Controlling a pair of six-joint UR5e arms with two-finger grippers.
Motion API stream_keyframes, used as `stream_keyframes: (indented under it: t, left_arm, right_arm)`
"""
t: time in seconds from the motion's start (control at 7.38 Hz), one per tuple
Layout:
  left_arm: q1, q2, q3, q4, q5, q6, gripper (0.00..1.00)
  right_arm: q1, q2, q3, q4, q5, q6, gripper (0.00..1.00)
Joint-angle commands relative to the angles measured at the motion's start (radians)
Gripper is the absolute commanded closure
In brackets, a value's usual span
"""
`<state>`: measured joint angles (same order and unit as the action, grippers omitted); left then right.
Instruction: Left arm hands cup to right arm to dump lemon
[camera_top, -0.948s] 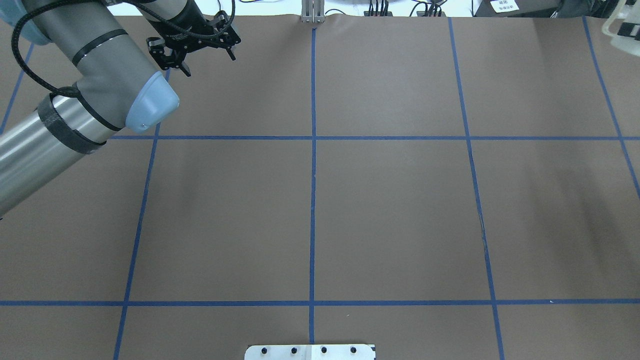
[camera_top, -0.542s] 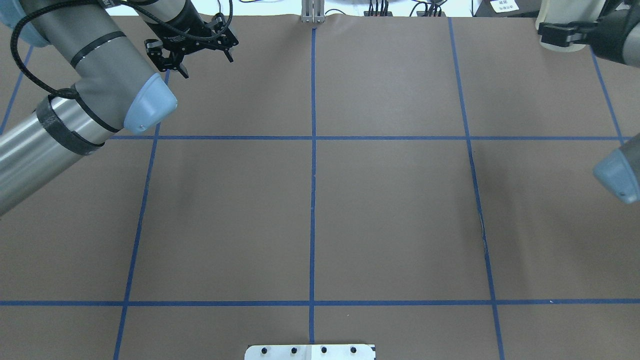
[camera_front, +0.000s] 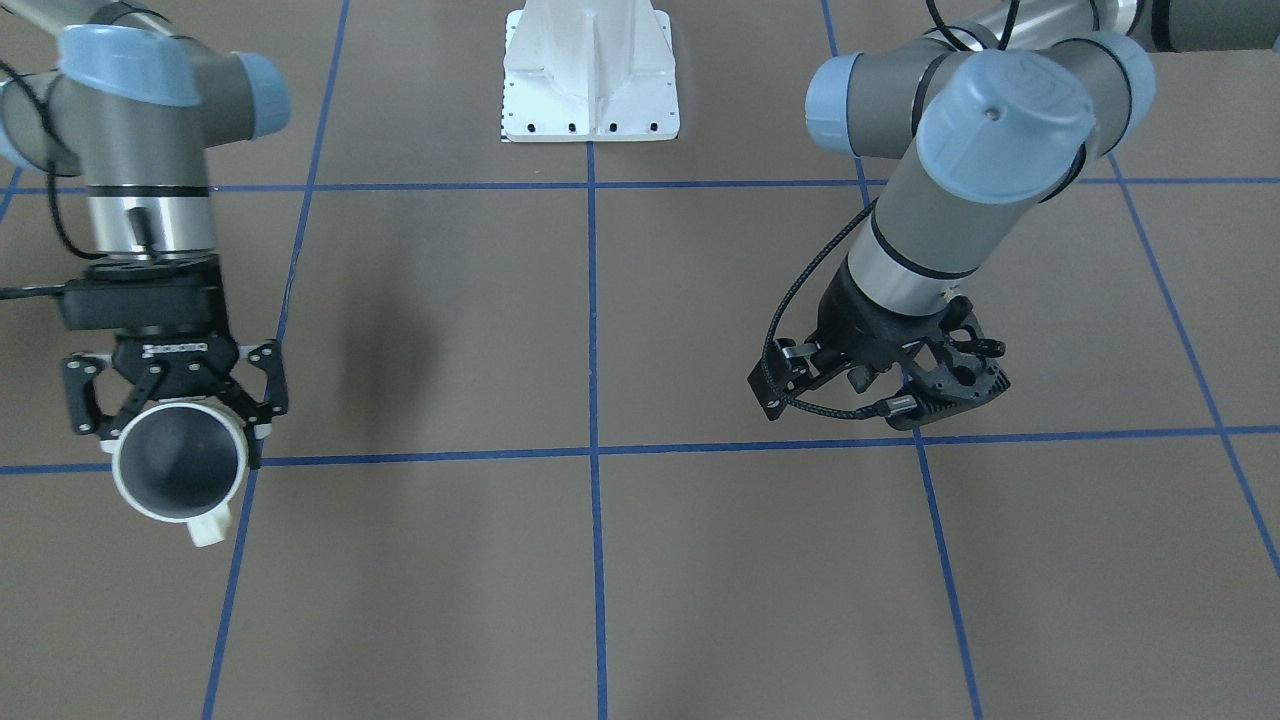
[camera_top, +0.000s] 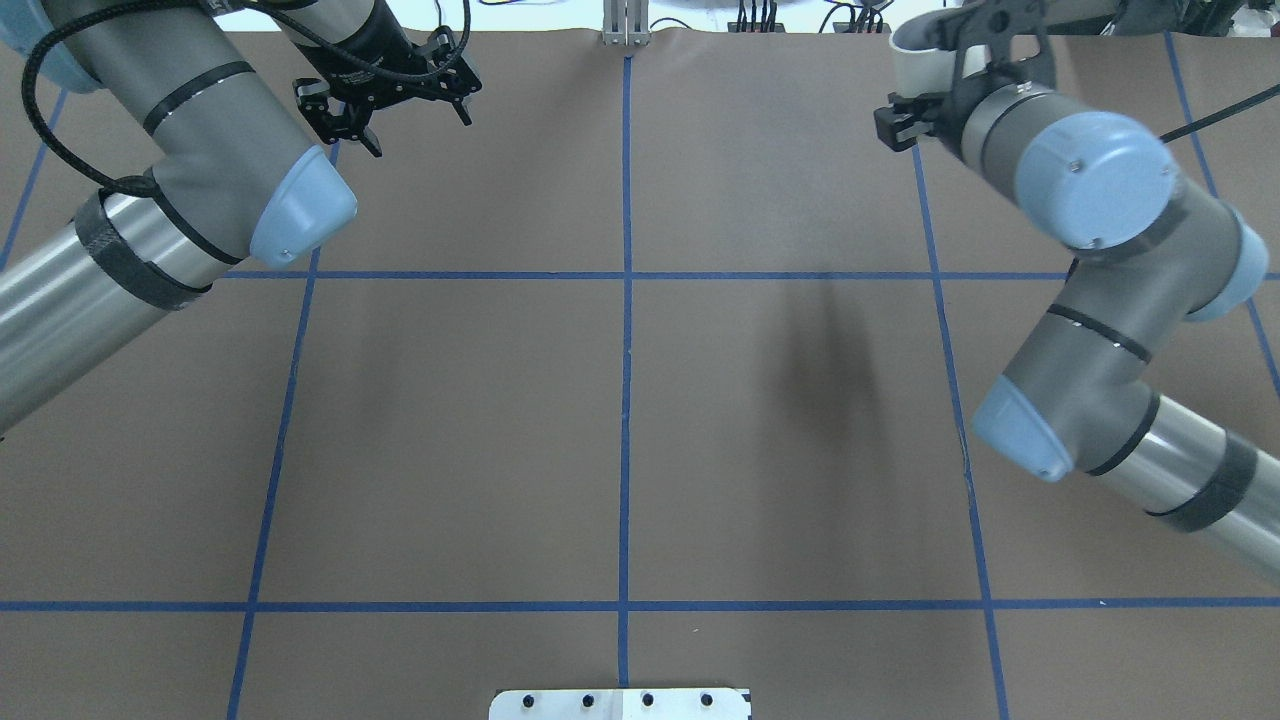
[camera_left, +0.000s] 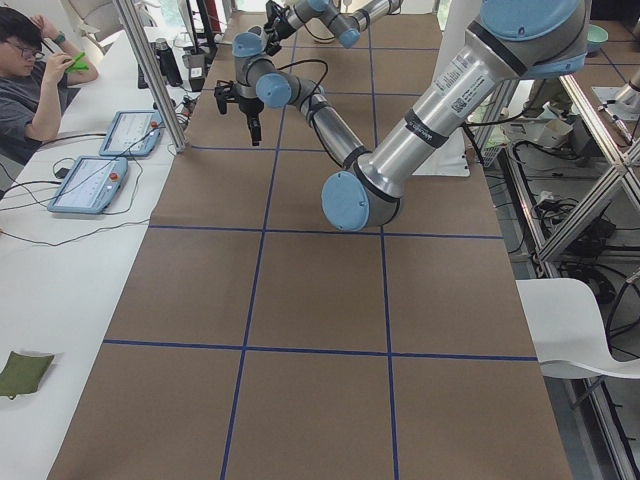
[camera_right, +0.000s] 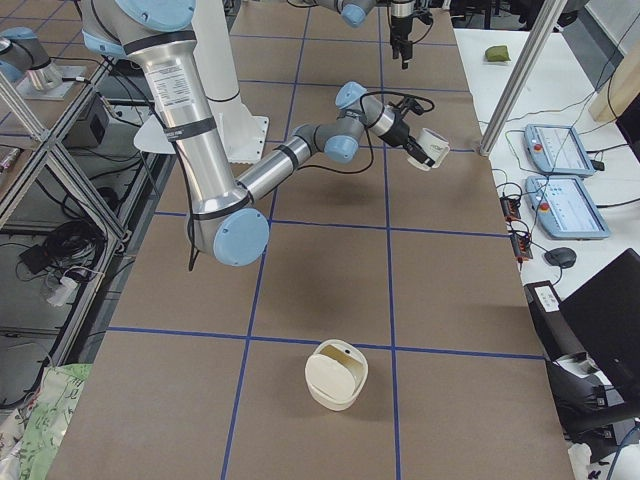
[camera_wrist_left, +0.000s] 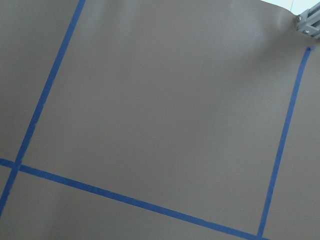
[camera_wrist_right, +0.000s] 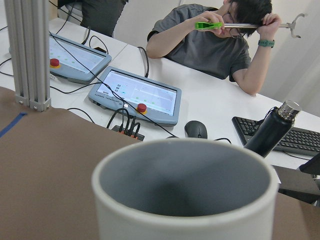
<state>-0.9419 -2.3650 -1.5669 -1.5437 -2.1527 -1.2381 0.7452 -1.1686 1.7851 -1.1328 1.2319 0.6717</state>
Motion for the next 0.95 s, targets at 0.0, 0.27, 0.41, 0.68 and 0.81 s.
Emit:
stream_keyframes:
  t: [0.0, 0.27, 0.41, 0.68, 0.81]
  left_arm:
    - [-0.001, -0.039, 0.013, -0.007, -0.089, 0.0, 0.0]
    - [-0.003, -0.04, 0.013, -0.079, -0.174, -0.012, 0.0]
    - [-0.005, -0.043, 0.013, -0.094, -0.224, -0.014, 0.0]
    - [-0.005, -0.057, 0.015, -0.175, -0.239, -0.139, 0.0]
    - [0.006, -0.059, 0.034, -0.276, -0.239, -0.244, 0.0]
  right_arm:
    - [-0.114, 0.075, 0.005, -0.07, -0.103, 0.009, 0.84]
    - [-0.209, 0.127, 0.005, -0.073, -0.217, 0.009, 0.84]
    - [-0.26, 0.142, 0.002, -0.078, -0.279, 0.009, 0.84]
    - [-0.332, 0.155, 0.005, -0.093, -0.398, 0.009, 0.84]
    - [-0.364, 0.171, 0.001, -0.094, -0.445, 0.009, 0.84]
